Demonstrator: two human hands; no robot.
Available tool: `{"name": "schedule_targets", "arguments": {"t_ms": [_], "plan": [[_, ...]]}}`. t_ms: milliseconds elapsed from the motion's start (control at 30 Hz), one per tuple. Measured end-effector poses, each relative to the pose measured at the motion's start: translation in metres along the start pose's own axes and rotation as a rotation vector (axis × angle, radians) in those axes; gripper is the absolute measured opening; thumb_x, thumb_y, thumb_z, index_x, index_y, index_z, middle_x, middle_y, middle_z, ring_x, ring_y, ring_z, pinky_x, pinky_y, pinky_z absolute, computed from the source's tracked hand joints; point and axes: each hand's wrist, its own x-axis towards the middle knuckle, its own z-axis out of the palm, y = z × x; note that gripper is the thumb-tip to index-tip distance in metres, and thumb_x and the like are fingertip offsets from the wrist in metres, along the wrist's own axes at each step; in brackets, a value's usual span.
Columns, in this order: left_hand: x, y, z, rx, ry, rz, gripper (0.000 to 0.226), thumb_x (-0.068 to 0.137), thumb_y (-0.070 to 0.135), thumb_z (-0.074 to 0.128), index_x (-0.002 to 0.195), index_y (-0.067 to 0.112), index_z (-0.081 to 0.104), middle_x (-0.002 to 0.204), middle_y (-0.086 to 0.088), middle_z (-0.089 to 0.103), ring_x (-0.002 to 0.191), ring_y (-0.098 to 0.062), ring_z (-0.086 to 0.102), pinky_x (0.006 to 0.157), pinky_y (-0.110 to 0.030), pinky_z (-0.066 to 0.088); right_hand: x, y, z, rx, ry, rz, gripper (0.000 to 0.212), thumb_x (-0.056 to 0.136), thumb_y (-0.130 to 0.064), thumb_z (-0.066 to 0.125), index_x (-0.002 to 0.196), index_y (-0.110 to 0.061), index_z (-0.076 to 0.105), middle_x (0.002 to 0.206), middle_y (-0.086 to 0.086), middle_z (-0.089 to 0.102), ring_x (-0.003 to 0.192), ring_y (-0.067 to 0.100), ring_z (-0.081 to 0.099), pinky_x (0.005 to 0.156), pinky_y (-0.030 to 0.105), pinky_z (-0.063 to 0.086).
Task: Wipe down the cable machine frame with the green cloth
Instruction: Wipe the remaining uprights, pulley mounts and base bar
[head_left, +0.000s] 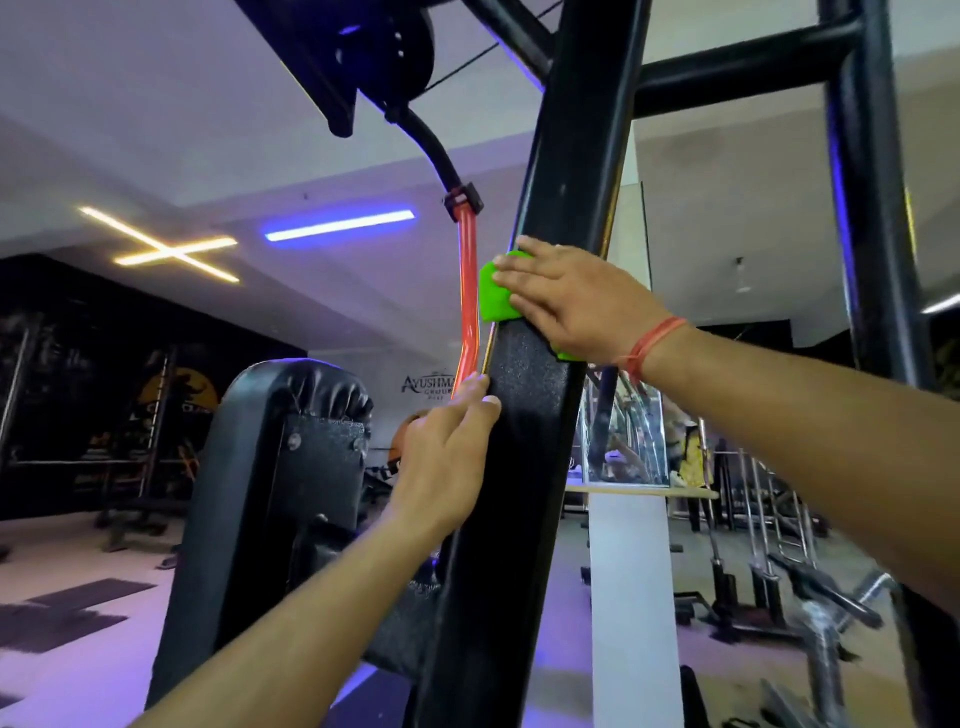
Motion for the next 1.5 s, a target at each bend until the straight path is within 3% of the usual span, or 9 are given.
{"name": "schedule_targets", "arguments": {"t_ms": [133, 300, 467, 600, 733, 1067, 1233, 1333, 1500], "plan": [[-0.018, -0.02, 0.0, -0.017, 0.003, -0.017, 0.042, 0.103, 0.024, 0.049, 0.144, 0.021, 0.054, 0.15, 0.013, 0.048, 0.136, 0.009, 0.037, 0.116, -0.015, 0.025, -0.003, -0.016, 0.015, 0.021, 0.082, 0.151, 0.042, 0.104, -0.03, 0.044, 0.139, -0.013, 0.06, 0.146, 0.003, 0.056, 0.144, 0.029, 0.042, 0.113, 0.046, 0.037], [-0.021, -0.022, -0.009, -0.093, -0.021, -0.054, 0.042, 0.1, 0.03, 0.053, 0.14, 0.02, 0.058, 0.147, 0.014, 0.052, 0.136, 0.008, 0.041, 0.12, -0.023, 0.027, -0.013, -0.001, -0.015, -0.067, -0.249, -0.275, 0.047, 0.106, -0.034, 0.037, 0.146, -0.015, 0.052, 0.153, 0.001, 0.049, 0.148, 0.025, 0.036, 0.116, 0.04, 0.032], [-0.022, -0.018, -0.015, -0.102, -0.047, -0.104, 0.061, 0.084, 0.052, 0.052, 0.138, 0.026, 0.059, 0.146, 0.016, 0.053, 0.137, 0.005, 0.042, 0.122, -0.031, 0.029, -0.014, -0.03, -0.003, -0.034, -0.098, 0.055, 0.048, 0.102, -0.029, 0.041, 0.144, -0.008, 0.053, 0.15, 0.009, 0.051, 0.145, 0.035, 0.038, 0.115, 0.054, 0.037], [-0.022, -0.017, -0.015, -0.071, -0.066, -0.091, 0.044, 0.101, 0.029, 0.052, 0.144, 0.019, 0.054, 0.151, 0.011, 0.048, 0.14, 0.003, 0.038, 0.121, -0.025, 0.025, -0.02, -0.024, -0.006, -0.086, -0.259, -0.236, 0.048, 0.106, -0.034, 0.035, 0.15, -0.016, 0.047, 0.156, 0.0, 0.044, 0.15, 0.024, 0.032, 0.118, 0.046, 0.035], [-0.001, -0.004, -0.01, -0.014, -0.084, -0.02, 0.047, 0.102, 0.025, 0.052, 0.148, 0.014, 0.048, 0.155, 0.005, 0.044, 0.143, -0.003, 0.036, 0.119, -0.02, 0.02, 0.011, 0.002, -0.018, -0.089, -0.116, 0.308, 0.057, 0.105, -0.039, 0.025, 0.152, -0.012, 0.043, 0.159, 0.004, 0.04, 0.15, 0.029, 0.03, 0.117, 0.05, 0.034], [0.08, 0.062, -0.001, 0.111, -0.116, 0.037, 0.046, 0.102, 0.04, 0.042, 0.134, 0.01, 0.057, 0.145, -0.009, 0.055, 0.136, -0.033, 0.045, 0.117, -0.038, 0.032, 0.06, 0.043, -0.034, -0.14, -0.078, 0.651, 0.051, 0.108, -0.023, 0.033, 0.155, -0.001, 0.031, 0.163, 0.016, 0.029, 0.152, 0.038, 0.019, 0.124, 0.042, 0.016], [0.092, 0.071, -0.003, -0.026, -0.072, -0.066, 0.034, 0.097, 0.044, 0.047, 0.084, 0.02, 0.067, 0.11, -0.015, 0.067, 0.106, -0.033, 0.059, 0.097, -0.038, 0.045, 0.035, 0.036, -0.03, -0.123, -0.238, 0.321, 0.052, 0.108, -0.028, 0.036, 0.157, -0.009, 0.031, 0.165, 0.007, 0.026, 0.155, 0.029, 0.014, 0.125, 0.043, 0.015], [0.087, 0.056, -0.006, -0.099, -0.048, -0.113, 0.042, 0.098, 0.042, 0.05, 0.064, 0.019, 0.056, 0.083, -0.009, 0.058, 0.081, -0.027, 0.051, 0.074, -0.033, 0.038, 0.035, 0.053, -0.041, -0.143, -0.182, 0.472, 0.052, 0.108, -0.026, 0.036, 0.156, -0.007, 0.031, 0.164, 0.011, 0.028, 0.154, 0.035, 0.016, 0.125, 0.041, 0.016], [0.07, 0.028, -0.011, -0.202, -0.086, -0.194, 0.041, 0.078, 0.055, 0.057, 0.07, 0.017, 0.07, 0.099, -0.027, 0.065, 0.076, -0.031, 0.055, 0.082, -0.038, 0.046, 0.009, 0.003, -0.016, -0.089, -0.295, 0.136, 0.054, 0.106, -0.032, 0.032, 0.153, -0.007, 0.037, 0.161, 0.009, 0.034, 0.153, 0.032, 0.02, 0.123, 0.046, 0.02]]}}
